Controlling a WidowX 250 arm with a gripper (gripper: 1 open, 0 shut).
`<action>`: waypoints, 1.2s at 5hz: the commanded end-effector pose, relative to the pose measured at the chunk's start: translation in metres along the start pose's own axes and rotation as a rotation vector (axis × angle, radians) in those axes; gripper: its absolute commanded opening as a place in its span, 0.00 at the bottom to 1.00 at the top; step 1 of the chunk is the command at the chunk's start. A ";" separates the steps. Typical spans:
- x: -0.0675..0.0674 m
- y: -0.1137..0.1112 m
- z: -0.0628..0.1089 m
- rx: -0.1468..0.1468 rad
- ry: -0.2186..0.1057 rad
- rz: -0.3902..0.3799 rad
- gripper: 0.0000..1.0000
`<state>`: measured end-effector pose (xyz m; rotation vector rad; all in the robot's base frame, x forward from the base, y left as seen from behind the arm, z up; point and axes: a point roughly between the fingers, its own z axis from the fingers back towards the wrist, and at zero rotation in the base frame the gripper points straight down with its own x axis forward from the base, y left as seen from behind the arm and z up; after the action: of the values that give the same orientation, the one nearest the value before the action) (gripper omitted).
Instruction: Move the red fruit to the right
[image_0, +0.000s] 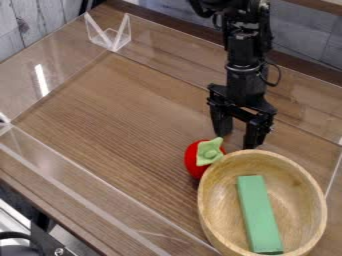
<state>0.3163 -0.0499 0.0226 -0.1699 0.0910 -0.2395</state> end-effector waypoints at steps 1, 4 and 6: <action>0.003 0.006 0.012 0.013 -0.043 -0.003 1.00; -0.003 0.011 0.006 0.011 -0.016 0.000 1.00; -0.007 0.013 0.004 0.010 0.002 0.003 1.00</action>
<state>0.3105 -0.0423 0.0198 -0.1651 0.1096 -0.2536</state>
